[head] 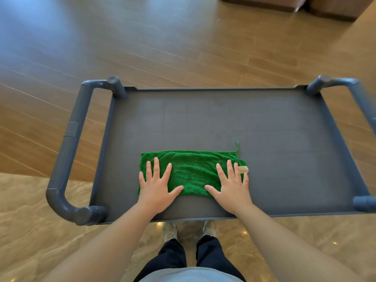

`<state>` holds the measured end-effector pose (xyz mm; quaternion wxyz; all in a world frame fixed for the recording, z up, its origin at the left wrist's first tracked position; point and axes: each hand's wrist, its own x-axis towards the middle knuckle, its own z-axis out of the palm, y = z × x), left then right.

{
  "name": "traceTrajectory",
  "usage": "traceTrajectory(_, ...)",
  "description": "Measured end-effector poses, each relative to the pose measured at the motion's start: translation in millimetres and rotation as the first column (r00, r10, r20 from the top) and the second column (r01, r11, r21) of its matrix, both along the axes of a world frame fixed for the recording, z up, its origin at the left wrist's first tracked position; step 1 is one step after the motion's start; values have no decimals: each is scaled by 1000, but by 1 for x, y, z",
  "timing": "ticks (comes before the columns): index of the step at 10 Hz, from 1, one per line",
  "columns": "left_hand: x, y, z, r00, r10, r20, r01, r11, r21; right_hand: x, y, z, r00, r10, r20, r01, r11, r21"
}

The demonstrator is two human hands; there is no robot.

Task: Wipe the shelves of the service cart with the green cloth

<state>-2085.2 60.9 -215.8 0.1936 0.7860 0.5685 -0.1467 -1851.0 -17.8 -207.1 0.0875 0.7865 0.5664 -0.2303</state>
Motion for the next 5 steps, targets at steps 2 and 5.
traceTrajectory(2,-3,-7,13,981,91,171,-84,995,-45,-18,-4,22,974,-158,-161,170,984,62)
traceTrajectory(5,9,-28,34,937,157,314,-144,988,-63,-22,-32,46,927,-228,-299,290,939,184)
